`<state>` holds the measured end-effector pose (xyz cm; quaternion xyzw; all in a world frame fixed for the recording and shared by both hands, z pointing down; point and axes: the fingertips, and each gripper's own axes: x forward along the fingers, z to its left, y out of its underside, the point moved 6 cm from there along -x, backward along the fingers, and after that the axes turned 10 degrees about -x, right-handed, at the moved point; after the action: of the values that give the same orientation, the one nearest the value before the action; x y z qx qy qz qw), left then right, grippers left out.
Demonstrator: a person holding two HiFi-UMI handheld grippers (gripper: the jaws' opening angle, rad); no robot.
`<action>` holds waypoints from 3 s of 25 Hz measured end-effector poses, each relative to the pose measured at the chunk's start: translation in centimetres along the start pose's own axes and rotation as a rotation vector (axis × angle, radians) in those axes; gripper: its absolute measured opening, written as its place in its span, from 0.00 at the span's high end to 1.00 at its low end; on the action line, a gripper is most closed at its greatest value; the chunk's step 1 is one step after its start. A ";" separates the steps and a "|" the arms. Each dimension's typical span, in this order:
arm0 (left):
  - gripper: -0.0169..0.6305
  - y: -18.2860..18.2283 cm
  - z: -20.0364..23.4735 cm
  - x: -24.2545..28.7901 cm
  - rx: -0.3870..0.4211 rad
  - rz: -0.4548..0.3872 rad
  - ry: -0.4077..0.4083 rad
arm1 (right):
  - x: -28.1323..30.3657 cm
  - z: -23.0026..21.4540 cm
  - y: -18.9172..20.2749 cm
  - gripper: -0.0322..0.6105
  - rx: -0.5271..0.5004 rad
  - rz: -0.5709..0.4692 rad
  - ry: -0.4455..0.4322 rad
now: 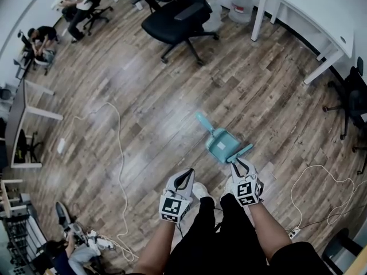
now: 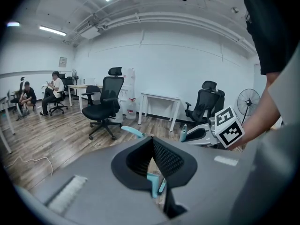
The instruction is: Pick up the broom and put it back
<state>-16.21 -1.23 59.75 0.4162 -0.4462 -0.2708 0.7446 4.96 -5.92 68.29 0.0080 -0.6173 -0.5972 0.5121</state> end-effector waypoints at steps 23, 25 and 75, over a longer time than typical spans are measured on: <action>0.95 -6.6 -1.4 -0.7 0.055 -0.112 0.062 | -8.6 -2.7 -11.3 0.81 0.090 -0.231 0.035; 0.95 -7.4 -1.3 -0.6 0.063 -0.129 0.061 | -9.5 -3.2 -12.9 0.81 0.077 -0.270 0.043; 0.95 -10.4 -2.6 -1.0 0.113 -0.209 0.066 | -13.8 -8.8 -19.4 0.81 0.012 -0.408 0.137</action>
<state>-14.67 -4.75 49.65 0.5102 -0.3902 -0.3076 0.7020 5.44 -9.33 43.17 0.1764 -0.5702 -0.6828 0.4213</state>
